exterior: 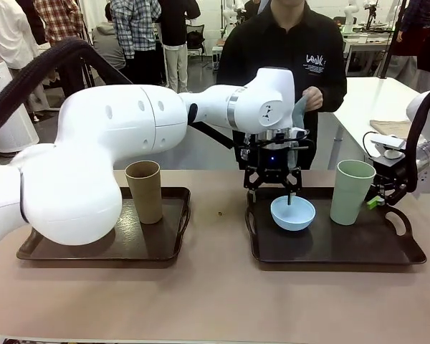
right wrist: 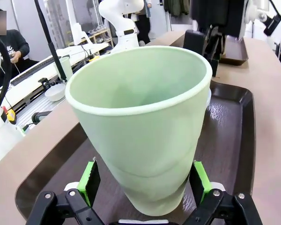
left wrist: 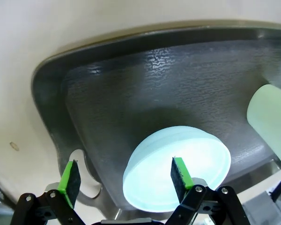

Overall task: Set up a tray with a mat and arrange the tableware.
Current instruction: Pick up the Picnic Bowl and Reusable plastic cup from the Handle tray in front of the human's position and hold them in the air.

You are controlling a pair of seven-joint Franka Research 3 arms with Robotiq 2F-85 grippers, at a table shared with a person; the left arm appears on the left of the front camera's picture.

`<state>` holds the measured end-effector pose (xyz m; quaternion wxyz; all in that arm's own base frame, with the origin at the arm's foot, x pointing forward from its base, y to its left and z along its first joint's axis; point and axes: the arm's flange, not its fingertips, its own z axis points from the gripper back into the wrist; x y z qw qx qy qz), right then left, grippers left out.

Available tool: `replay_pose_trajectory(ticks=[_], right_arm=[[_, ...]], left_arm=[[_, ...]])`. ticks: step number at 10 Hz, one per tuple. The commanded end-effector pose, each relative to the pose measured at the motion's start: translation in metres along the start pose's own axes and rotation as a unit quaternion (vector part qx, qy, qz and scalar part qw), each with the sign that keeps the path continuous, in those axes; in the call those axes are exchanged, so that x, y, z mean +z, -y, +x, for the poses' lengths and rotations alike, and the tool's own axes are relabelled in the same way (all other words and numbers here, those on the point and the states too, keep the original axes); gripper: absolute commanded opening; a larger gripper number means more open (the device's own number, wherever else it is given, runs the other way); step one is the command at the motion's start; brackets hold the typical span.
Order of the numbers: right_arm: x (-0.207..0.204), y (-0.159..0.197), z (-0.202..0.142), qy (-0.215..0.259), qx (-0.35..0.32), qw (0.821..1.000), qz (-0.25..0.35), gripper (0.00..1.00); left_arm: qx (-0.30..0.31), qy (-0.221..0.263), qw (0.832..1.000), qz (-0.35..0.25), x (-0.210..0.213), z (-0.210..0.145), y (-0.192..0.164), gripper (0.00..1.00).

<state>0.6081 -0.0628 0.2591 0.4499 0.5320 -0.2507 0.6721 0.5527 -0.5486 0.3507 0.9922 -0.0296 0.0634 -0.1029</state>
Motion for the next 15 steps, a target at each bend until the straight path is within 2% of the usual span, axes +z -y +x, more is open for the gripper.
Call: replay_pose_trajectory(ticks=[1, 8, 9, 10, 11, 12, 14, 15], right_arm=[[-0.011, -0.005, 0.002, -0.017, 0.009, 1.0, 0.012, 1.0], [-0.032, 0.006, 0.009, -0.008, 0.021, 0.999, 0.032, 1.0], [-0.032, 0.006, 0.009, -0.001, 0.025, 0.999, 0.034, 0.88], [-0.033, 0.006, 0.008, -0.002, 0.028, 0.999, 0.036, 0.42], [-0.033, 0.006, 0.008, -0.003, 0.027, 0.999, 0.038, 0.3], [-0.033, 0.007, 0.008, -0.003, 0.027, 0.999, 0.039, 0.0], [-0.032, 0.007, 0.007, -0.003, 0.027, 0.999, 0.037, 0.0], [-0.032, 0.007, 0.007, -0.003, 0.027, 0.999, 0.036, 0.25]], left_arm=[[-0.006, -0.01, 1.0, 0.017, -0.002, 0.02, 0.022, 1.0], [-0.006, -0.005, 1.0, 0.018, -0.012, 0.019, 0.023, 1.0], [-0.008, -0.006, 1.0, 0.02, -0.012, 0.019, 0.023, 1.0], [-0.013, -0.007, 1.0, 0.02, -0.012, 0.019, 0.023, 0.52], [-0.014, -0.008, 1.0, 0.02, -0.013, 0.019, 0.022, 0.5], [-0.014, -0.009, 1.0, 0.018, -0.012, 0.019, 0.022, 0.01], [-0.012, -0.009, 1.0, 0.017, -0.011, 0.018, 0.021, 0.0], [-0.012, -0.009, 1.0, 0.017, -0.01, 0.018, 0.021, 0.0]])
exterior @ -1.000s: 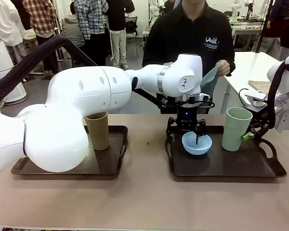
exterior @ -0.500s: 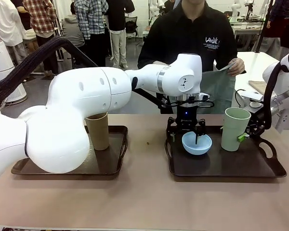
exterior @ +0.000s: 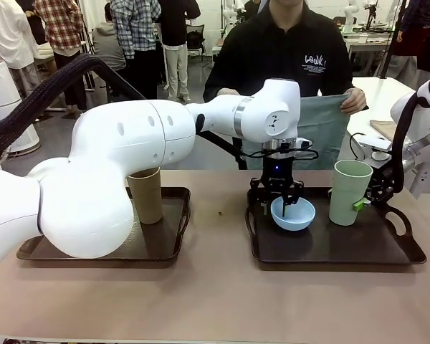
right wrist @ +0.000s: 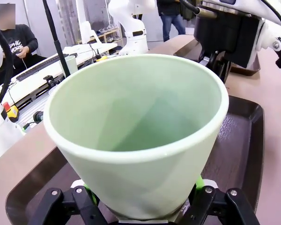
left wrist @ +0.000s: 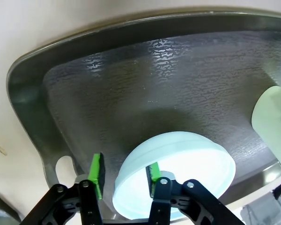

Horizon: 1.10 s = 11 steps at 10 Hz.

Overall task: Set up a tray with a mat and arrange the tableware.
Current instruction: Pick up the Picnic Bowl and Reusable plastic cup from the Handle tray in front of the human's position and hold them in the air.

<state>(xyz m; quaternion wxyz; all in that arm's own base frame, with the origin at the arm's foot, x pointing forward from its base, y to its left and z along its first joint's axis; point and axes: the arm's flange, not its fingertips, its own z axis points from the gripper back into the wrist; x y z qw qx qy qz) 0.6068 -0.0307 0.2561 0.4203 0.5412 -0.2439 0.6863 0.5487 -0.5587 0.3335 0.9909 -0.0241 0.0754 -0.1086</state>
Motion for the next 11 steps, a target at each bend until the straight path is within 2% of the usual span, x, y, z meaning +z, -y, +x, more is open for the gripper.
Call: replay_pose_trajectory(ticks=[1, 2, 3, 4, 6, 7, 9, 11], right_arm=[[-0.004, -0.007, -0.001, -0.007, 0.007, 1.0, 0.007, 0.25], [-0.003, -0.007, -0.001, -0.007, 0.007, 1.0, 0.006, 0.0], [-0.002, -0.007, -0.003, -0.005, 0.006, 1.0, 0.006, 0.25], [-0.001, -0.008, -0.004, -0.003, 0.006, 1.0, 0.006, 0.0], [0.001, -0.008, -0.004, 0.001, -0.002, 1.0, -0.009, 0.0], [0.007, -0.01, -0.004, 0.008, -0.014, 0.999, -0.034, 0.25], [0.023, -0.03, 0.011, 0.017, -0.027, 0.996, -0.087, 0.25], [0.047, -0.06, 0.048, 0.029, -0.027, 0.99, -0.136, 0.25]], left_arm=[[-0.008, 0.005, 1.0, 0.014, 0.01, 0.016, 0.012, 0.14], [-0.009, 0.004, 1.0, 0.015, 0.01, 0.015, 0.011, 0.05], [-0.011, 0.0, 1.0, 0.018, 0.01, 0.014, 0.011, 0.0], [-0.011, -0.002, 1.0, 0.02, 0.011, 0.014, 0.011, 0.0], [-0.012, -0.003, 1.0, 0.023, 0.011, 0.013, 0.01, 0.0], [-0.014, 0.003, 1.0, 0.021, 0.015, 0.009, 0.007, 0.0], [-0.019, 0.017, 0.999, 0.022, 0.032, -0.002, 0.001, 0.0], [-0.017, 0.043, 0.999, 0.009, 0.065, -0.016, -0.007, 0.0]])
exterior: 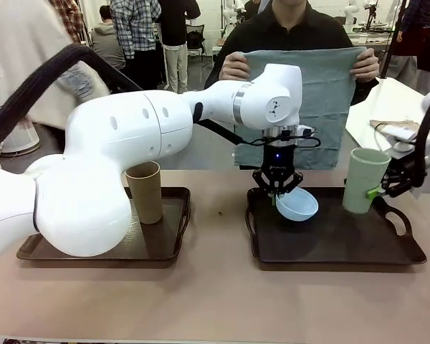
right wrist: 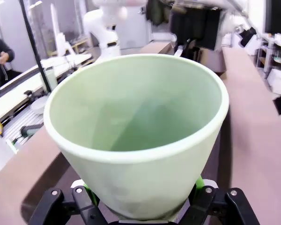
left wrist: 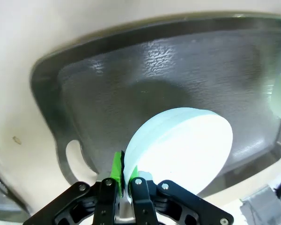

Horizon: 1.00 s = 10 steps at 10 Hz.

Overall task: Set up a tray with a mat and arrange the tableware.
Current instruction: Pick up the Picnic Bowl and Reusable plastic cup from the Handle tray in front of the human's position and hold them in the air.

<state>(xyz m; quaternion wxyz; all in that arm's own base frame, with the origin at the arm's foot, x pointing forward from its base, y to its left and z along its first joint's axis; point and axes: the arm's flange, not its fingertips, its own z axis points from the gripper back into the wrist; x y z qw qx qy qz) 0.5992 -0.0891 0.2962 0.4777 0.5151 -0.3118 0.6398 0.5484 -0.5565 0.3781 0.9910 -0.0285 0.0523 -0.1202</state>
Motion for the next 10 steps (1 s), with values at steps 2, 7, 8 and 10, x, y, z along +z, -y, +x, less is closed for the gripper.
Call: replay_pose_trajectory(ticks=[2, 7, 8, 10], right_arm=[[0.006, -0.038, 0.065, 0.007, -0.002, 0.998, -0.06, 0.25], [-0.001, -0.076, 0.146, -0.037, 0.019, 0.997, -0.068, 0.25], [0.0, -0.079, 0.149, -0.05, 0.026, 0.997, -0.059, 0.25], [0.008, -0.07, 0.143, -0.028, 0.033, 0.997, -0.057, 0.25]], left_arm=[[-0.005, 0.057, 0.998, 0.001, 0.071, -0.031, -0.007, 0.0], [0.019, 0.151, 0.988, 0.001, 0.179, -0.094, 0.009, 0.0], [-0.015, 0.118, 0.993, -0.016, 0.169, -0.058, 0.018, 0.0], [-0.015, 0.118, 0.993, -0.016, 0.169, -0.058, 0.018, 0.0]])
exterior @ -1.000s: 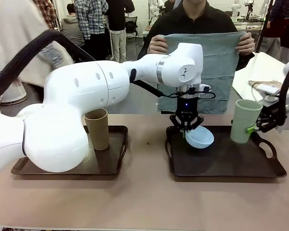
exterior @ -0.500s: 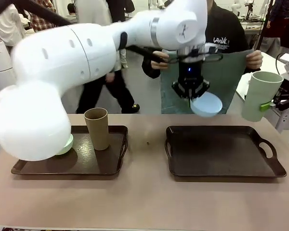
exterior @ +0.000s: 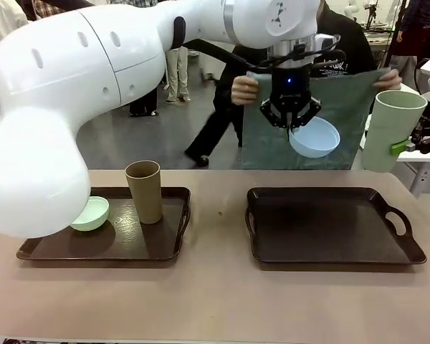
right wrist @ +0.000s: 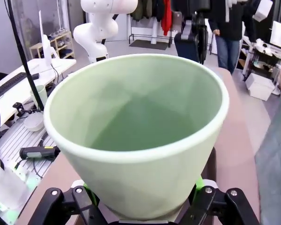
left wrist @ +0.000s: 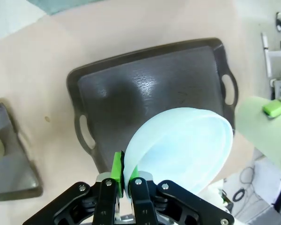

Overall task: Set up a tray with a mat and arrange the tableware.
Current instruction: Pick up the Picnic Bowl and Reusable plastic cup from the Handle tray in front of the human's position and hold them in the air, then place the Picnic Bowl and Reusable plastic cup back onto the Handle tray in front of the human's position.

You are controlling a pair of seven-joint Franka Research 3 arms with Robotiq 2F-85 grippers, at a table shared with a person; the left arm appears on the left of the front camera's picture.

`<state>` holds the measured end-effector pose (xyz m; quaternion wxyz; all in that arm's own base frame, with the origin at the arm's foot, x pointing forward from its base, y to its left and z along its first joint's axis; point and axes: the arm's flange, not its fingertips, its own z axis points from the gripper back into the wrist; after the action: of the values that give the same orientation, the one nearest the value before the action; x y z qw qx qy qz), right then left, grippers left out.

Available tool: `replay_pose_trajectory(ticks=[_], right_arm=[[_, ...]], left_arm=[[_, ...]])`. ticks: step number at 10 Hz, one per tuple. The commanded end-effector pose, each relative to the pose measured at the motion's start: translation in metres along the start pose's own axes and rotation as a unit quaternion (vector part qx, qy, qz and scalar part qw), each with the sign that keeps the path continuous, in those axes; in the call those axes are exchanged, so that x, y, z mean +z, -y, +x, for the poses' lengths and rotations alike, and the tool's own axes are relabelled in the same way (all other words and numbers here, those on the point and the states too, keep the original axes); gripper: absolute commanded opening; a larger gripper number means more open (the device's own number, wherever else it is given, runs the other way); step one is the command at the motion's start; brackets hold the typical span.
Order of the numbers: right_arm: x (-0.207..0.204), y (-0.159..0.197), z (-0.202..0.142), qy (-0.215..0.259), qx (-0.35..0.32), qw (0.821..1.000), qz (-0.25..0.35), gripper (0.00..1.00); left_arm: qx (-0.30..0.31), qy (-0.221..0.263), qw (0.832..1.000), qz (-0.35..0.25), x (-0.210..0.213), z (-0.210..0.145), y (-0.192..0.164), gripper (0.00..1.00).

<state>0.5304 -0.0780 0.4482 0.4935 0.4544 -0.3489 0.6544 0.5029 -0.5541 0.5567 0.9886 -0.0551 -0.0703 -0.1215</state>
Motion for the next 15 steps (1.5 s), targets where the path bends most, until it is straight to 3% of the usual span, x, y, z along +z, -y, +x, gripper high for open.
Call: replay_pose_trajectory(ticks=[1, 15], right_arm=[[0.0001, 0.0041, -0.0068, 0.006, -0.002, 1.0, 0.0, 0.25], [0.0001, 0.0041, -0.0068, 0.006, -0.002, 1.0, 0.0, 0.25]], left_arm=[[-0.008, -0.007, 1.0, -0.005, -0.0039, 0.0029, -0.003, 0.0], [-0.008, -0.007, 1.0, -0.005, -0.0039, 0.0029, -0.003, 0.0]])
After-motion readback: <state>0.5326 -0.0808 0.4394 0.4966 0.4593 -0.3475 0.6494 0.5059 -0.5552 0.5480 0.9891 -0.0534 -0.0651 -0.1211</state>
